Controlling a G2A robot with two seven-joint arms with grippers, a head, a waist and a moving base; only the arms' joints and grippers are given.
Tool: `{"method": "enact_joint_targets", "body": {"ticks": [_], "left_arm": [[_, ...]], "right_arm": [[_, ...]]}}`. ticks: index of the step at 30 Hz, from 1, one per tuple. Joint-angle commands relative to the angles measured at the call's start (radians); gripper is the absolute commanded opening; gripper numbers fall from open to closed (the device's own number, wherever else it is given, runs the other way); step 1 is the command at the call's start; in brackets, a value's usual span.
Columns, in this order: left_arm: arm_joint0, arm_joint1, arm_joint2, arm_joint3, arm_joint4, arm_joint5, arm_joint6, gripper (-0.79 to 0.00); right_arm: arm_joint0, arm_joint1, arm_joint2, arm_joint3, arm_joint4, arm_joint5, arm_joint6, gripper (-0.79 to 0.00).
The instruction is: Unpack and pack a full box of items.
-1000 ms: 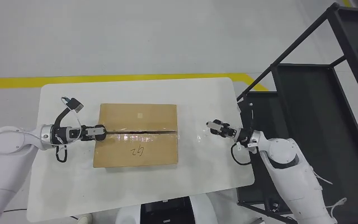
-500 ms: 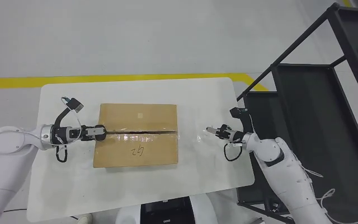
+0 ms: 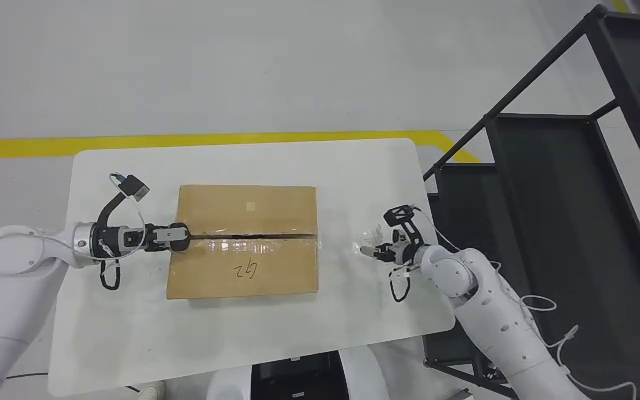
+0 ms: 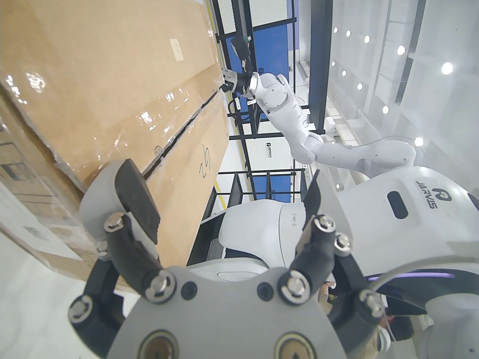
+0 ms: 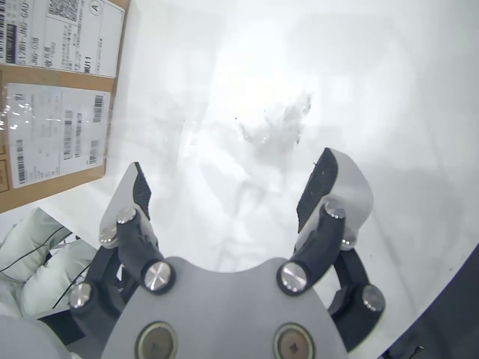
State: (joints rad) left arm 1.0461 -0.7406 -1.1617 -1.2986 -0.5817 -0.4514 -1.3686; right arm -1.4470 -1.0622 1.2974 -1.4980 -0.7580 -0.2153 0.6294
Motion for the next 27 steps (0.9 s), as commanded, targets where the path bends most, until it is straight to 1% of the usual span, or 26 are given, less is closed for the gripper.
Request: {"method": "enact_joint_targets", "body": {"ticks": [1, 3, 7, 9, 16, 20, 23, 25, 27], "left_arm": [[0.000, 0.000, 0.000, 0.000, 0.000, 0.000, 0.000, 0.000], [0.000, 0.000, 0.000, 0.000, 0.000, 0.000, 0.000, 0.000], [0.000, 0.000, 0.000, 0.000, 0.000, 0.000, 0.000, 0.000], [0.000, 0.000, 0.000, 0.000, 0.000, 0.000, 0.000, 0.000], [0.000, 0.000, 0.000, 0.000, 0.000, 0.000, 0.000, 0.000], [0.000, 0.000, 0.000, 0.000, 0.000, 0.000, 0.000, 0.000], [0.000, 0.000, 0.000, 0.000, 0.000, 0.000, 0.000, 0.000], [0.000, 0.000, 0.000, 0.000, 0.000, 0.000, 0.000, 0.000], [0.000, 0.000, 0.000, 0.000, 0.000, 0.000, 0.000, 0.000]], "right_arm": [[0.005, -0.002, -0.005, 0.007, -0.008, 0.000, -0.023, 0.000], [0.012, -0.004, -0.007, 0.017, -0.009, 0.008, -0.049, 0.000], [0.029, -0.008, -0.021, 0.042, -0.024, 0.035, -0.069, -0.114], [0.042, -0.011, -0.031, 0.059, -0.036, 0.050, -0.076, -0.129], [0.075, -0.023, -0.066, 0.106, -0.035, 0.089, -0.086, -0.126], [0.082, -0.028, -0.076, 0.114, -0.047, 0.125, -0.097, -0.160], [0.085, -0.031, -0.083, 0.116, -0.051, 0.132, -0.098, -0.166], [0.087, -0.032, -0.089, 0.115, -0.058, 0.135, -0.096, -0.197], [0.087, -0.033, -0.094, 0.112, -0.065, 0.139, -0.097, -0.246]]}}
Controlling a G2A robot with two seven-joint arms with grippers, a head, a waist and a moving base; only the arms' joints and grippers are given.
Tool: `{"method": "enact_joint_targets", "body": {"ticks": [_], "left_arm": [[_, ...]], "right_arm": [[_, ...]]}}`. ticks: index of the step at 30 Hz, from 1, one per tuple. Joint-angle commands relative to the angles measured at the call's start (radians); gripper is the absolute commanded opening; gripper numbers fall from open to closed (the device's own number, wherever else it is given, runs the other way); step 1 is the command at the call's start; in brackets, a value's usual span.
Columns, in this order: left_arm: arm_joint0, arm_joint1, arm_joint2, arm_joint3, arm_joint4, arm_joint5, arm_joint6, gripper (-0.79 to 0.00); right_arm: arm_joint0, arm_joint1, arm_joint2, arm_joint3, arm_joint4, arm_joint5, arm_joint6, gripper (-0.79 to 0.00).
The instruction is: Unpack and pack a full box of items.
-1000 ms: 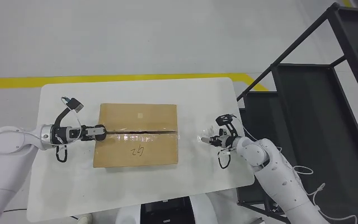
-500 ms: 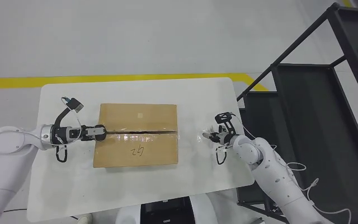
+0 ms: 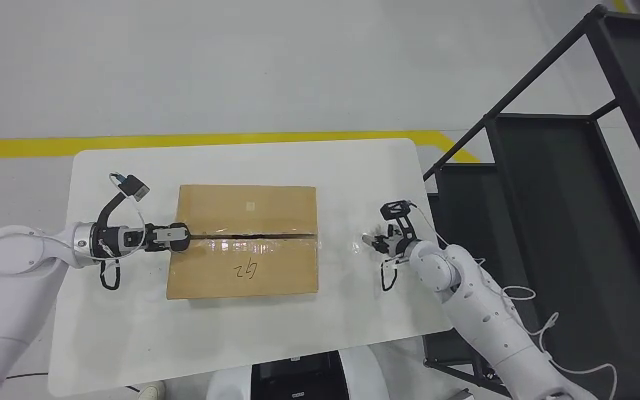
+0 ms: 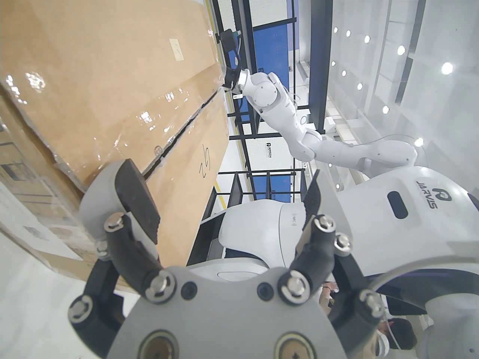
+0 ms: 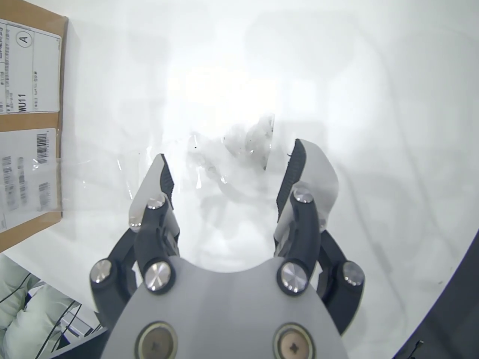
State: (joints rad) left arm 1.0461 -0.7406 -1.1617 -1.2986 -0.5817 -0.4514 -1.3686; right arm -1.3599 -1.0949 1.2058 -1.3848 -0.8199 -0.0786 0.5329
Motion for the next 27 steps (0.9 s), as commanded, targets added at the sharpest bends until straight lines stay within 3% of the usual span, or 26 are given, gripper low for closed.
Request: {"method": "enact_joint_targets", "body": {"ticks": [1, 3, 6, 13, 27], "left_arm": [[0.000, 0.000, 0.000, 0.000, 0.000, 0.000, 0.000, 0.000], [0.000, 0.000, 0.000, 0.000, 0.000, 0.000, 0.000, 0.000], [0.000, 0.000, 0.000, 0.000, 0.000, 0.000, 0.000, 0.000], [0.000, 0.000, 0.000, 0.000, 0.000, 0.000, 0.000, 0.000], [0.000, 0.000, 0.000, 0.000, 0.000, 0.000, 0.000, 0.000]], "right_arm": [[0.000, -0.001, -0.003, -0.003, -0.007, 0.005, -0.001, -0.265], [0.001, -0.002, -0.005, -0.004, -0.016, 0.010, -0.002, -0.336], [0.001, -0.003, -0.008, -0.008, -0.023, 0.017, -0.001, -0.339], [0.003, -0.006, -0.006, -0.018, -0.038, 0.038, 0.001, -0.277], [0.018, -0.015, -0.007, 0.027, 0.020, 0.021, 0.008, -0.262]]}}
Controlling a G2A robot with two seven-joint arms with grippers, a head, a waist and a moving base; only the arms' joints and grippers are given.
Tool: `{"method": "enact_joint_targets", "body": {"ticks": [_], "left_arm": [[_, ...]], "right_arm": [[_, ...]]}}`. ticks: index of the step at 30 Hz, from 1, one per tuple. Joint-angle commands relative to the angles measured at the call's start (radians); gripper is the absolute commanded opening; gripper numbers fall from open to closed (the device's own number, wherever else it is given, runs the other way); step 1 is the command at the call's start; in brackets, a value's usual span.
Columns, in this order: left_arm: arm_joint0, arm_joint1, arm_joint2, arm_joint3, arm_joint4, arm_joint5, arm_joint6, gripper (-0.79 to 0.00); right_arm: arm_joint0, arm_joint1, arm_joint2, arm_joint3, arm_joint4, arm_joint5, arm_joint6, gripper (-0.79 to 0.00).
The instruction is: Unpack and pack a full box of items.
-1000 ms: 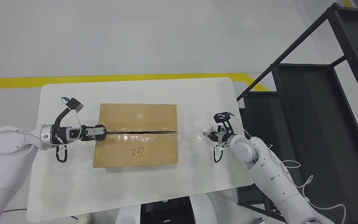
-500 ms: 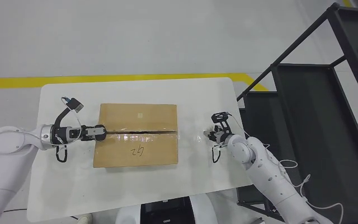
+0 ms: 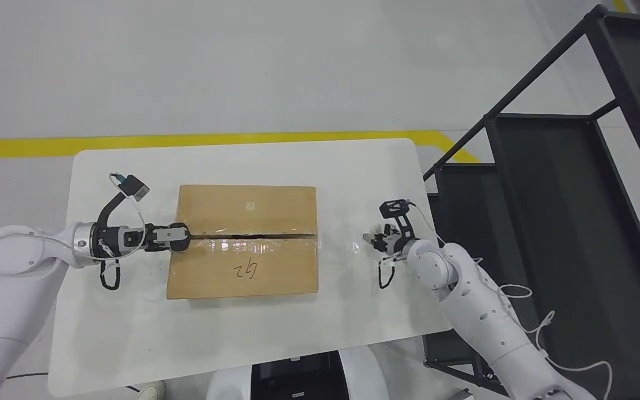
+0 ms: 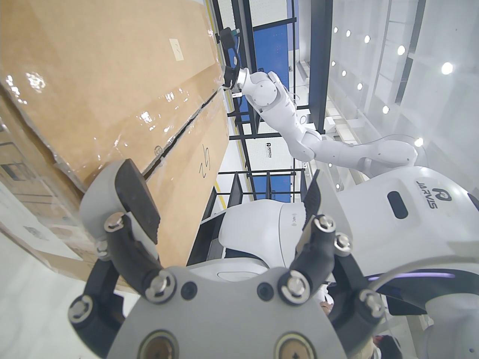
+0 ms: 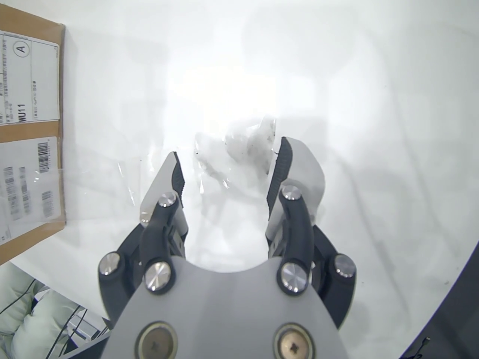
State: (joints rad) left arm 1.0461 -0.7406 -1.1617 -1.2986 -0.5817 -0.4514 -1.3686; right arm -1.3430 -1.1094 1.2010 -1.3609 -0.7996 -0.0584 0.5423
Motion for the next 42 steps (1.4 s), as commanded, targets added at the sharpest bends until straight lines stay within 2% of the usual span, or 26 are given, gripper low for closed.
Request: {"method": "enact_joint_targets", "body": {"ticks": [1, 6, 8, 12, 15, 16, 23, 27, 37, 42], "left_arm": [[0.000, 0.000, 0.000, 0.000, 0.000, 0.000, 0.000, 0.000], [0.000, 0.000, 0.000, 0.000, 0.000, 0.000, 0.000, 0.000], [0.000, 0.000, 0.000, 0.000, 0.000, 0.000, 0.000, 0.000], [0.000, 0.000, 0.000, 0.000, 0.000, 0.000, 0.000, 0.000], [0.000, 0.000, 0.000, 0.000, 0.000, 0.000, 0.000, 0.000], [0.000, 0.000, 0.000, 0.000, 0.000, 0.000, 0.000, 0.000], [0.000, 0.000, 0.000, 0.000, 0.000, 0.000, 0.000, 0.000], [0.000, 0.000, 0.000, 0.000, 0.000, 0.000, 0.000, 0.000], [0.000, 0.000, 0.000, 0.000, 0.000, 0.000, 0.000, 0.000], [0.000, 0.000, 0.000, 0.000, 0.000, 0.000, 0.000, 0.000]], "right_arm": [[0.002, -0.002, -0.004, 0.006, -0.001, 0.000, -0.001, -0.252], [0.010, -0.004, -0.009, 0.015, -0.014, 0.006, 0.000, -0.240], [0.016, -0.005, -0.012, 0.018, -0.025, 0.008, 0.004, -0.280], [0.022, -0.007, -0.019, 0.016, -0.037, 0.013, 0.007, -0.505], [0.017, -0.008, -0.020, 0.000, -0.045, 0.018, 0.002, -0.770], [0.016, -0.008, -0.018, -0.005, -0.048, 0.019, 0.001, -0.785], [-0.002, -0.005, -0.001, -0.051, -0.057, 0.024, 0.002, -0.785], [-0.023, -0.004, 0.027, -0.101, 0.006, -0.006, -0.003, -0.785], [-0.170, 0.017, 0.208, -0.380, 0.371, -0.133, 0.080, -0.785], [-0.245, 0.025, 0.290, -0.498, 0.675, -0.205, 0.194, -0.785]]}}
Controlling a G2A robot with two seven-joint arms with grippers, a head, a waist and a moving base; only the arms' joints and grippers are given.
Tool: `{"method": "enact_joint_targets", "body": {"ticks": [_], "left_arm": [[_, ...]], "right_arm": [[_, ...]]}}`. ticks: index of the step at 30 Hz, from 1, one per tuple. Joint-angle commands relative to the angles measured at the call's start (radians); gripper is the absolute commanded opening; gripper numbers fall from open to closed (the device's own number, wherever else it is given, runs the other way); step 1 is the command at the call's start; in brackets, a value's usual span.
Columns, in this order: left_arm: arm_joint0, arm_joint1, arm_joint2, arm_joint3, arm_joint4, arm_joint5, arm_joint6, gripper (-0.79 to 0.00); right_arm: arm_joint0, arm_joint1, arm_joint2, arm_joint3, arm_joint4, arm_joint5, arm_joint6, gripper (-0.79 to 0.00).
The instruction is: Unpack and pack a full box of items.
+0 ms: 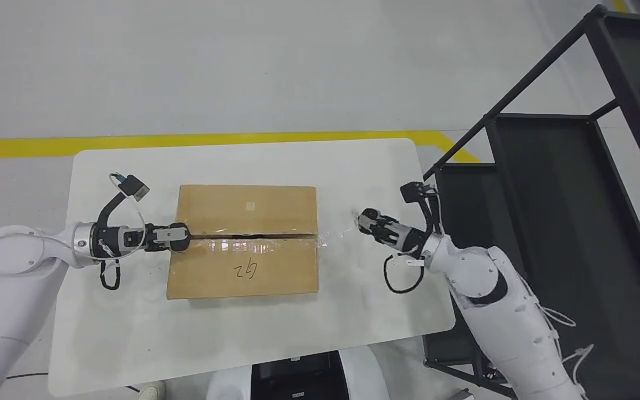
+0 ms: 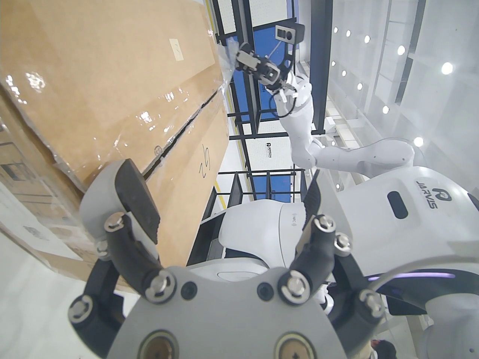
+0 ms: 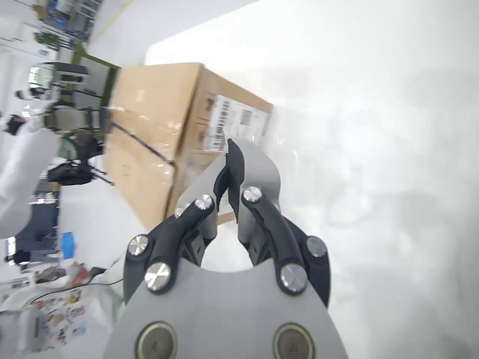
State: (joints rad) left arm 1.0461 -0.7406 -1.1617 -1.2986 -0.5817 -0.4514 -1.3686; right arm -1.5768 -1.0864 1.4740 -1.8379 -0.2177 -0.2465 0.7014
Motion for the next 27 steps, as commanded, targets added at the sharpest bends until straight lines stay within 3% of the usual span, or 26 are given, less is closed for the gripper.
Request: {"method": "enact_joint_targets", "body": {"ticks": [1, 6, 13, 27], "left_arm": [[0.000, 0.000, 0.000, 0.000, 0.000, 0.000, 0.000, 0.000], [0.000, 0.000, 0.000, 0.000, 0.000, 0.000, 0.000, 0.000], [0.000, 0.000, 0.000, 0.000, 0.000, 0.000, 0.000, 0.000], [0.000, 0.000, 0.000, 0.000, 0.000, 0.000, 0.000, 0.000]], "right_arm": [[-0.019, 0.004, 0.030, -0.039, 0.145, -0.027, 0.061, -0.785], [-0.034, 0.009, 0.050, -0.106, 0.334, -0.055, 0.164, -0.785], [0.038, 0.004, -0.047, -0.139, 0.495, -0.046, 0.246, -0.785], [0.290, -0.049, -0.406, -0.106, 0.512, 0.040, 0.136, -0.785]]}}
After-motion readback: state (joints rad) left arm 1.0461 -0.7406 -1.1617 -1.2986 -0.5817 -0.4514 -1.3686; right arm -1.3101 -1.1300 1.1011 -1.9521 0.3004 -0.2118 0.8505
